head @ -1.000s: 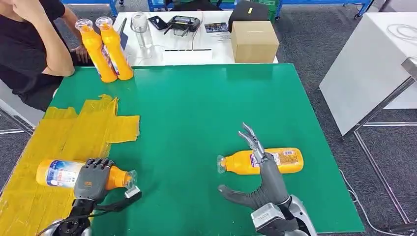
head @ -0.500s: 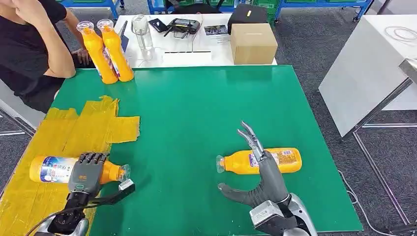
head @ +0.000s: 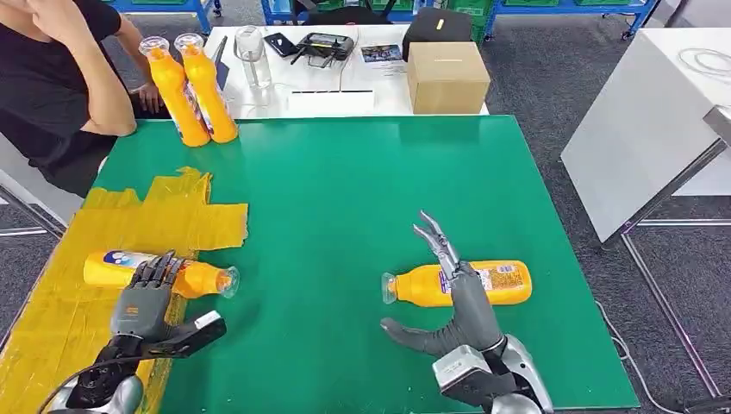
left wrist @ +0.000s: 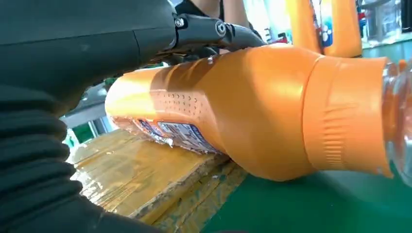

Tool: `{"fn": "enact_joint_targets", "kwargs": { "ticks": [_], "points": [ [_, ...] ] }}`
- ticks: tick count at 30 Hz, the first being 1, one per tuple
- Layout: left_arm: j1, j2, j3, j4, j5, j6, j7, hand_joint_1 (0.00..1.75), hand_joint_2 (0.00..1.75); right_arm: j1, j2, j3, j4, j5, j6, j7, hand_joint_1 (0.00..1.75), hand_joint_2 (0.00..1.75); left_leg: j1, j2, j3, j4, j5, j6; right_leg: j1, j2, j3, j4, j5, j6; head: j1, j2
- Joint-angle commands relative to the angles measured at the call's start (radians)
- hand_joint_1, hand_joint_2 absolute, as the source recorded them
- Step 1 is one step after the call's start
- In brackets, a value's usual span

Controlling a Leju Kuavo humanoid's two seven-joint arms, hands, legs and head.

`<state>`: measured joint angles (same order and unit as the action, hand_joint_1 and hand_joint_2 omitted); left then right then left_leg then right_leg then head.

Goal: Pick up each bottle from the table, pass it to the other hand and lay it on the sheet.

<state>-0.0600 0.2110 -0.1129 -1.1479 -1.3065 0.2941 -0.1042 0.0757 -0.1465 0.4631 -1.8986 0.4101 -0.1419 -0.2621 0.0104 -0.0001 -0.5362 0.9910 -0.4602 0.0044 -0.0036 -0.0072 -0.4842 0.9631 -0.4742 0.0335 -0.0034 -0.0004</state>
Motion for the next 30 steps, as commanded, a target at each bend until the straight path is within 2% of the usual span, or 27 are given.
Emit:
{"fn": "enact_joint_targets", "kwargs": {
  "ticks": [1, 6, 9, 12, 19, 23, 25, 30],
  "points": [
    [0.059, 0.002, 0.000, 0.001, 0.194, -0.139, -0.100, 0.00, 0.00, -0.051, 0.006, 0.012, 0.076, 0.002, 0.015, 0.008, 0.00, 1.75, 0.000, 0.003, 0.000, -0.001, 0.001, 0.000, 0.000, 0.003, -0.001, -0.001, 0.001, 0.000, 0.000, 0.000],
    [0.094, 0.011, 0.021, -0.056, 0.391, -0.235, -0.166, 0.00, 0.00, -0.065, -0.001, 0.016, 0.093, 0.008, 0.023, 0.010, 0.00, 1.75, 0.000, 0.004, -0.002, -0.003, 0.002, 0.000, 0.000, 0.005, -0.004, -0.002, 0.004, -0.001, 0.000, 0.000],
    [0.126, -0.004, 0.064, -0.131, 0.552, -0.303, -0.215, 0.00, 0.00, -0.057, -0.019, 0.011, 0.095, 0.032, 0.024, 0.022, 0.00, 1.75, -0.001, -0.001, 0.003, -0.001, 0.001, 0.001, -0.001, -0.002, 0.002, -0.001, 0.001, 0.000, 0.000, 0.000],
    [0.178, -0.038, 0.134, -0.267, 0.766, -0.408, -0.254, 0.00, 0.00, -0.015, -0.043, -0.020, 0.084, 0.053, 0.016, 0.026, 0.00, 1.75, 0.000, -0.004, 0.002, -0.001, 0.001, 0.002, 0.000, -0.005, -0.005, -0.001, 0.001, 0.000, 0.000, 0.000],
    [0.183, -0.039, 0.136, -0.285, 0.770, -0.414, -0.250, 0.00, 0.00, -0.008, -0.047, -0.026, 0.083, 0.054, 0.014, 0.025, 0.00, 1.75, 0.000, -0.005, -0.003, -0.001, 0.001, 0.001, 0.000, -0.007, -0.011, -0.001, 0.000, 0.000, 0.000, 0.000],
    [0.216, -0.117, 0.228, -0.401, 1.075, -0.560, -0.284, 0.00, 0.00, 0.047, -0.083, -0.048, 0.057, 0.127, 0.013, 0.056, 0.00, 1.75, 0.000, -0.003, -0.008, 0.000, 0.002, 0.002, 0.000, -0.006, -0.014, -0.001, 0.000, 0.000, 0.000, 0.000],
    [0.231, -0.165, 0.264, -0.485, 1.225, -0.621, -0.224, 0.00, 0.00, 0.102, -0.114, -0.074, 0.031, 0.198, 0.002, 0.084, 0.00, 1.75, 0.000, -0.004, -0.009, 0.001, 0.001, 0.002, 0.001, -0.006, -0.008, -0.002, -0.001, 0.000, 0.000, 0.000],
    [0.264, -0.227, 0.272, -0.600, 1.357, -0.633, -0.199, 0.00, 0.00, 0.227, -0.215, -0.113, -0.008, 0.326, -0.054, 0.212, 0.00, 1.75, 0.000, -0.006, -0.013, 0.002, 0.001, 0.003, 0.000, -0.008, -0.012, -0.001, -0.001, 0.001, 0.000, 0.000]
  ]
}}
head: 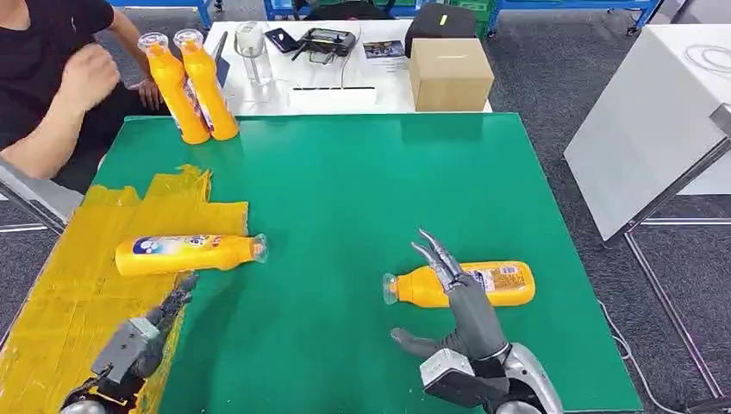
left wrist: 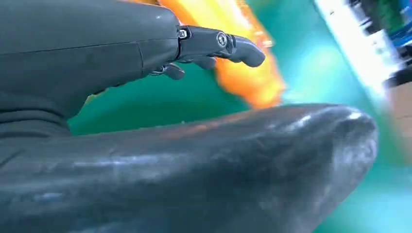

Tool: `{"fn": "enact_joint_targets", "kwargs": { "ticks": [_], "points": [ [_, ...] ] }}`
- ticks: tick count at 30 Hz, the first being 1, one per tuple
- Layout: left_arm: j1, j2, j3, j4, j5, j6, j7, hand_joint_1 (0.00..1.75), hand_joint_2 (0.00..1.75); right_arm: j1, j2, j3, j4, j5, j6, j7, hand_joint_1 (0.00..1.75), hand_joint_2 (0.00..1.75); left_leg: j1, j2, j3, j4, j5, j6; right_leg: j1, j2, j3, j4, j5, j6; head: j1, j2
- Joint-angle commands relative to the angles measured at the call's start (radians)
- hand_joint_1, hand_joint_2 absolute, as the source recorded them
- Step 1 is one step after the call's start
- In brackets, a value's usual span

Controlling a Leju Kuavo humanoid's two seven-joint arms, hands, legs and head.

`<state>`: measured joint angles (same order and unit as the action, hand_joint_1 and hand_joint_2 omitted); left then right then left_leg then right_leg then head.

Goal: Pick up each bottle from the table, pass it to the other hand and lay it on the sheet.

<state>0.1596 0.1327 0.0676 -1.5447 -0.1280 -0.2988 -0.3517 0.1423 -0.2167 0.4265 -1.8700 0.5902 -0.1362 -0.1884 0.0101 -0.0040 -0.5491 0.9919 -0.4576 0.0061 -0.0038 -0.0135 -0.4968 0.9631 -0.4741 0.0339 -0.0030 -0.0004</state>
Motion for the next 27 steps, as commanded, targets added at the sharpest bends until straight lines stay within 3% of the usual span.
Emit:
{"fn": "enact_joint_targets", "kwargs": {
  "ticks": [1, 13, 21, 27],
  "points": [
    [0.048, -0.152, 0.086, -0.206, 0.193, -0.044, 0.051, 0.00, 0.00, 0.180, -0.162, -0.088, -0.041, 0.149, -0.070, 0.155, 0.00, 1.75, 0.000, -0.002, -0.002, 0.000, -0.001, 0.001, 0.000, -0.001, 0.000, -0.001, -0.001, 0.001, 0.000, 0.000],
    [0.026, -0.134, 0.049, -0.188, 0.216, -0.044, 0.046, 0.00, 0.00, 0.218, -0.229, -0.264, 0.044, 0.139, 0.010, 0.264, 0.00, 1.75, -0.002, -0.001, -0.002, 0.000, 0.000, 0.001, -0.001, 0.000, -0.002, -0.002, 0.000, 0.000, 0.000, 0.000],
    [0.006, -0.122, 0.006, -0.178, 0.227, -0.036, 0.063, 0.00, 0.00, 0.080, -0.180, -0.270, 0.172, 0.184, 0.058, 0.254, 0.00, 1.75, -0.001, 0.003, -0.001, -0.002, 0.000, 0.001, 0.000, 0.004, -0.002, -0.003, 0.002, 0.000, 0.000, 0.000],
    [0.006, -0.118, 0.004, -0.178, 0.227, -0.035, 0.063, 0.00, 0.00, 0.070, -0.174, -0.272, 0.178, 0.195, 0.059, 0.259, 0.00, 1.75, -0.001, 0.003, 0.000, -0.002, 0.000, 0.001, 0.000, 0.004, -0.001, -0.003, 0.002, 0.000, 0.000, 0.000]
  ]
}}
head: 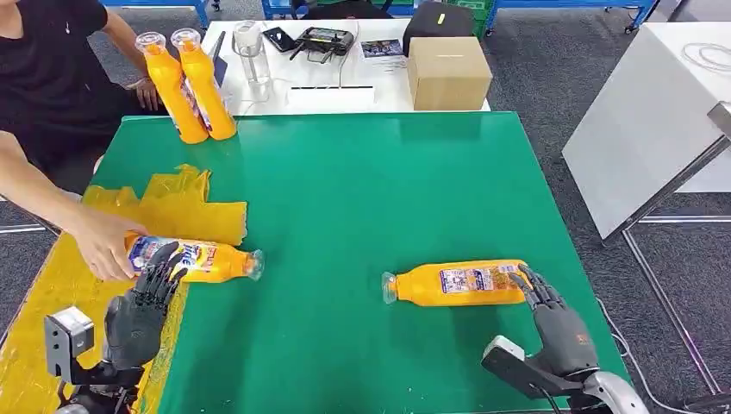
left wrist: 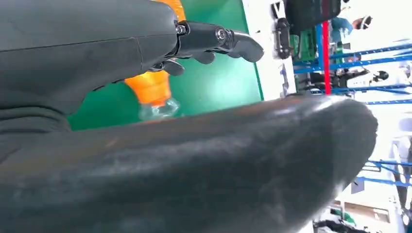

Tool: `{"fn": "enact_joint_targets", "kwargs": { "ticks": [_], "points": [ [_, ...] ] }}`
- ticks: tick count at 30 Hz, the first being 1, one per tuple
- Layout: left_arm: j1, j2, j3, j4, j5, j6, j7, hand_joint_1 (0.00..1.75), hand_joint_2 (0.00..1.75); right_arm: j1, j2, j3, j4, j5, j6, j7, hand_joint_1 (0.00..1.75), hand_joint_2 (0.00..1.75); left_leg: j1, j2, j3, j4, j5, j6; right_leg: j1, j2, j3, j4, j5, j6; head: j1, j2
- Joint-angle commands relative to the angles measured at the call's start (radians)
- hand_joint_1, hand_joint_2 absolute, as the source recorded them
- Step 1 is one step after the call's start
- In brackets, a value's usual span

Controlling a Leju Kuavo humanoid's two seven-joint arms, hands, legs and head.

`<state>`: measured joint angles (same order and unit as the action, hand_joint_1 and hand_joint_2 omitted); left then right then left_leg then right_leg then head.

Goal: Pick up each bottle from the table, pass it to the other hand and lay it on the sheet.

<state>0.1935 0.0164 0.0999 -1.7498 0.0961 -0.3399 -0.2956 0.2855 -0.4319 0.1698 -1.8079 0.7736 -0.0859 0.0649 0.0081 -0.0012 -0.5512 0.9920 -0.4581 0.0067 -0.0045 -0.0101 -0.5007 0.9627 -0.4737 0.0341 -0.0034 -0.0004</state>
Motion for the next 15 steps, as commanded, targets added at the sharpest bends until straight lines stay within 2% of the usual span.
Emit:
{"fn": "enact_joint_targets", "kwargs": {
  "ticks": [1, 5, 15],
  "points": [
    [-0.031, -0.001, -0.030, 0.028, 0.005, 0.006, 0.007, 0.00, 0.00, -0.092, 0.045, -0.012, 0.132, 0.016, 0.014, 0.007, 0.00, 1.75, 0.001, 0.000, 0.001, -0.001, 0.000, 0.000, 0.001, 0.000, 0.002, -0.002, 0.001, -0.001, 0.000, 0.000],
    [-0.045, 0.004, -0.039, 0.037, 0.014, 0.005, 0.012, 0.00, 0.00, -0.178, 0.066, 0.004, 0.212, 0.025, 0.043, 0.000, 0.00, 1.75, 0.001, 0.002, 0.001, -0.001, 0.000, 0.000, 0.001, 0.003, 0.002, -0.002, 0.001, 0.000, 0.000, 0.000],
    [-0.057, 0.011, -0.044, 0.048, 0.029, 0.004, 0.019, 0.00, 0.00, -0.244, 0.093, 0.063, 0.299, 0.052, 0.075, 0.002, 0.00, 1.75, 0.001, 0.003, 0.002, -0.002, 0.000, 0.000, 0.001, 0.003, 0.002, -0.002, 0.001, -0.001, 0.000, 0.000]
  ]
}}
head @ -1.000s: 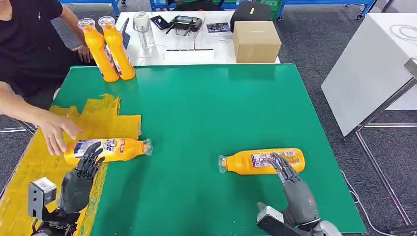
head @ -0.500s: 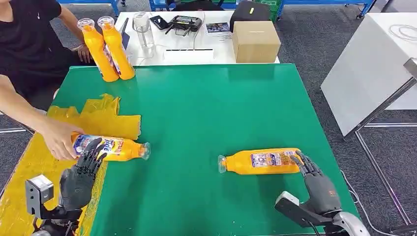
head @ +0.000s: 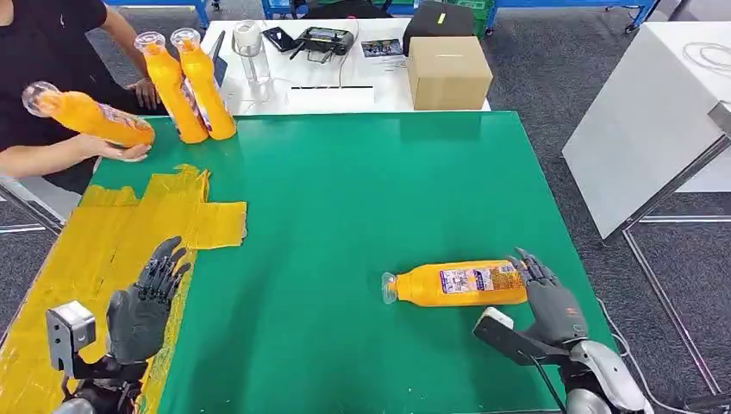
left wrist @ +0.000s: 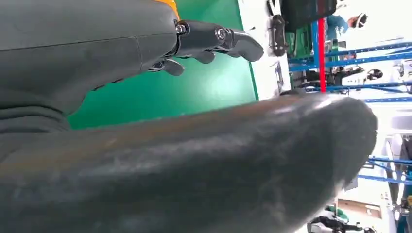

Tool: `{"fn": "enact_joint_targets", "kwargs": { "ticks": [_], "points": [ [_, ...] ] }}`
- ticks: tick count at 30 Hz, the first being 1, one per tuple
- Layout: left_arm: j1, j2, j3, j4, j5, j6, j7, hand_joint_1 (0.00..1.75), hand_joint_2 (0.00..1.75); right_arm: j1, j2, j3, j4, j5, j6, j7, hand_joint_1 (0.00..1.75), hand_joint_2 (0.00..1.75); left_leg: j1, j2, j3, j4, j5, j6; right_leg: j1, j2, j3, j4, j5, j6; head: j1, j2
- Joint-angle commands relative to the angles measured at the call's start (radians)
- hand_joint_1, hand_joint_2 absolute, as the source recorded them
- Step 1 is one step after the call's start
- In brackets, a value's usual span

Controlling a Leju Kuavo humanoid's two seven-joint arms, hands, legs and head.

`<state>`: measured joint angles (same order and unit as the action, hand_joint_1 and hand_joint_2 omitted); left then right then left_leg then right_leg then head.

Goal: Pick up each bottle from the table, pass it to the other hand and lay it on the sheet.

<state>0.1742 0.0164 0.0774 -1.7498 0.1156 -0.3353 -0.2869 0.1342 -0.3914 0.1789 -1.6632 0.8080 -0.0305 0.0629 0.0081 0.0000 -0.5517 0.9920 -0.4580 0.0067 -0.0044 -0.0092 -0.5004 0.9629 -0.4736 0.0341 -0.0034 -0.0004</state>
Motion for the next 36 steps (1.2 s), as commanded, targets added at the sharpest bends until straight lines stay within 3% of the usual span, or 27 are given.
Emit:
{"fn": "enact_joint_targets", "kwargs": {
  "ticks": [1, 14, 36],
  "points": [
    [-0.042, 0.013, -0.023, 0.049, 0.012, -0.002, 0.011, 0.00, 0.00, -0.112, 0.055, 0.064, 0.175, 0.018, 0.020, 0.003, 0.00, 1.75, 0.000, 0.001, 0.002, -0.001, 0.000, 0.000, 0.000, 0.002, 0.002, -0.002, 0.001, 0.000, 0.000, 0.000],
    [-0.046, 0.014, -0.026, 0.052, 0.018, -0.002, 0.015, 0.00, 0.00, -0.144, 0.052, 0.082, 0.207, 0.025, 0.031, 0.012, 0.00, 1.75, 0.001, 0.001, 0.003, -0.002, 0.000, 0.000, 0.001, 0.002, 0.003, -0.002, 0.001, -0.001, 0.000, 0.000],
    [-0.084, 0.023, -0.037, 0.084, 0.047, -0.020, 0.020, 0.00, 0.00, -0.398, -0.032, 0.303, 0.487, 0.105, 0.176, 0.067, 0.00, 1.75, 0.000, 0.002, 0.002, -0.001, 0.000, 0.000, 0.001, 0.003, 0.001, -0.002, 0.002, 0.000, 0.000, 0.000]
  ]
}}
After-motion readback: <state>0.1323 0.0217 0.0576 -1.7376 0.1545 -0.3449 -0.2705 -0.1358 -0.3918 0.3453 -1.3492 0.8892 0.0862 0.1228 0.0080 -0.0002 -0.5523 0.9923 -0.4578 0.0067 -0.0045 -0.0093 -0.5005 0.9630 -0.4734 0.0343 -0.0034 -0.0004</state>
